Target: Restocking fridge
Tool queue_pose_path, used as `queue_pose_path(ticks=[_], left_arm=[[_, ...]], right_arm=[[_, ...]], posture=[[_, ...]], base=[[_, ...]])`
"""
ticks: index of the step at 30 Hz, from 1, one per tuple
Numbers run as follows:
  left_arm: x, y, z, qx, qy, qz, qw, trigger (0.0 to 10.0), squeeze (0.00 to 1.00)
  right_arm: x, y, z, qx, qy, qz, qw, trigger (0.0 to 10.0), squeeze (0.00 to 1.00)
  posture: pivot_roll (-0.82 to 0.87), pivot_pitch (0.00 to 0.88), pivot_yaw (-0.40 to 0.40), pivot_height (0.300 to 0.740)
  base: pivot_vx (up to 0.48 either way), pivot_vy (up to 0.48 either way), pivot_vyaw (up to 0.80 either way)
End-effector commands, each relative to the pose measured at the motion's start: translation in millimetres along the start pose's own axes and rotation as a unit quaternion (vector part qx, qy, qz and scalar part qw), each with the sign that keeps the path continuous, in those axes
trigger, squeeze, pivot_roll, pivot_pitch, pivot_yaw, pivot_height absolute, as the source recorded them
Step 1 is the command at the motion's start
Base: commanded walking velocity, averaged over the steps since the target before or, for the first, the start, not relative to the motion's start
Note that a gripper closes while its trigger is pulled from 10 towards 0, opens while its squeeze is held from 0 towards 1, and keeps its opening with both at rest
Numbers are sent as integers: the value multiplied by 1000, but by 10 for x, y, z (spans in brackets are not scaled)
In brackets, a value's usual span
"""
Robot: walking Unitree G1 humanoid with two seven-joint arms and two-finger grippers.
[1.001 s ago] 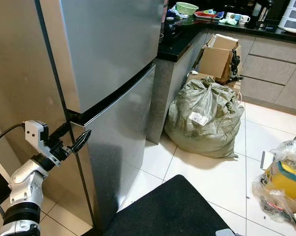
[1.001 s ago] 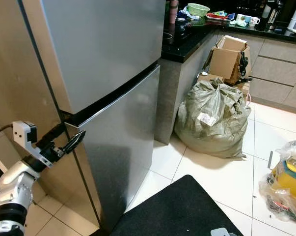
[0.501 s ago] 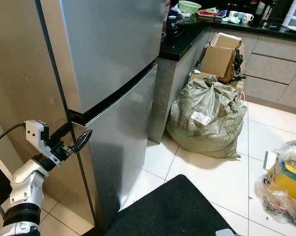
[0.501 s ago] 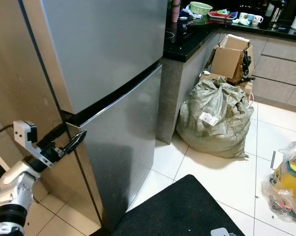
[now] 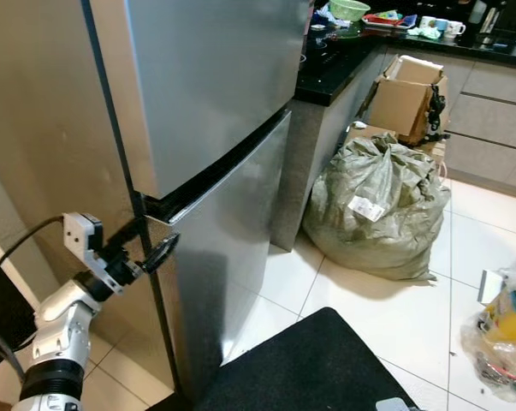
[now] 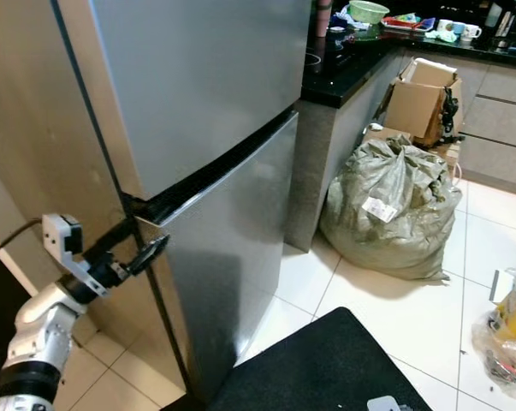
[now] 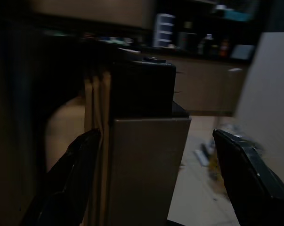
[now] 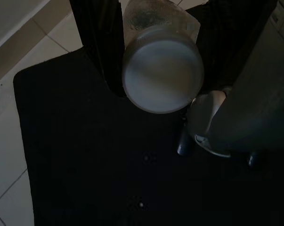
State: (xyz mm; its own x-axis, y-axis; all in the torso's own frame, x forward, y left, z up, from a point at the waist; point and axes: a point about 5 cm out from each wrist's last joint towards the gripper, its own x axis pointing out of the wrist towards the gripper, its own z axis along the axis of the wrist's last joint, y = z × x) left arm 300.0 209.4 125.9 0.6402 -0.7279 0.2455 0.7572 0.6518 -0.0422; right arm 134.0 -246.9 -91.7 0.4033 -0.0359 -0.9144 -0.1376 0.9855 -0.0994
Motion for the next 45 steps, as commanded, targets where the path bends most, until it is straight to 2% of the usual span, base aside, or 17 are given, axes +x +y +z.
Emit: queue_pose_path(ticks=[1,12,13,15,17,21,26,30,32,34,36,38,39,41,42,44,45], left_arm=[[70,-113,-139,-27,25,-25,999,10000,0],[121,-191,-200,-40,29,-37,998,10000,0],[167,-273,-257,-52,32,-54,997,10000,0],[185,-307,-281,-56,34,-61,996,10000,0],[258,-446,-364,-74,38,-88,993,10000,0],[330,-570,-425,-89,39,-110,989,10000,0],[518,-866,-520,-122,27,-155,980,10000,0],[538,-902,-529,-129,23,-158,979,10000,0],[547,-945,-541,-150,15,-162,975,10000,0],[539,-959,-548,-160,13,-162,974,10000,0],[453,-958,-619,-189,20,-153,970,10000,0],[316,-914,-762,-201,54,-129,970,10000,0],[316,-914,-762,-201,54,-129,970,10000,0],[174,-859,-920,-207,96,-93,969,10000,0],[174,-859,-920,-207,96,-93,969,10000,0],[8,-826,-1079,-218,137,-55,965,10000,0],[8,-826,-1079,-218,137,-55,965,10000,0]], right_arm=[[-8,-33,-2,2,-2,-5,1000,10000,0],[-8,-40,8,1,-3,-5,1000,10000,0],[-8,-39,8,1,-3,-5,1000,10000,0],[-8,-39,8,1,-3,-5,1000,10000,0],[-7,-36,9,2,-3,-4,1000,10000,0],[-7,-33,10,2,-4,-4,1000,10000,0],[-4,-20,11,2,-4,-2,1000,10000,0],[-3,-17,11,2,-4,-2,1000,10000,0],[-2,-13,10,2,-3,-1,1000,10000,0],[-2,-12,9,2,-3,-1,1000,10000,0],[-3,-14,8,3,-3,-1,1000,10000,0],[-3,-16,6,4,-3,-2,1000,10000,0],[-3,-16,6,4,-3,-2,1000,10000,0],[-4,-17,3,4,-3,-2,1000,10000,0],[-4,-17,3,4,-3,-2,1000,10000,0],[-4,-16,1,4,-3,-2,1000,10000,0],[-4,-16,1,4,-3,-2,1000,10000,0]], posture=[[-42,0,-31,740],[-41,0,-32,740],[-41,0,-32,740],[-41,0,-32,740],[-42,0,-30,740],[-40,0,-30,740],[-40,0,-28,740],[-40,0,-28,740],[-38,0,-28,740],[-38,0,-28,740],[-38,0,-26,740],[-38,0,-26,740],[-38,0,-26,740],[-38,0,-26,740],[-38,0,-26,740],[-38,0,-25,740],[-38,0,-25,740]], base=[[0,0,0],[0,0,0],[0,0,0],[0,0,0],[0,0,0],[0,0,0],[0,0,0],[0,0,0],[0,0,0],[0,0,0],[0,0,0],[0,0,0],[0,0,0],[0,0,0],[0,0,0],[0,0,0],[0,0,0]])
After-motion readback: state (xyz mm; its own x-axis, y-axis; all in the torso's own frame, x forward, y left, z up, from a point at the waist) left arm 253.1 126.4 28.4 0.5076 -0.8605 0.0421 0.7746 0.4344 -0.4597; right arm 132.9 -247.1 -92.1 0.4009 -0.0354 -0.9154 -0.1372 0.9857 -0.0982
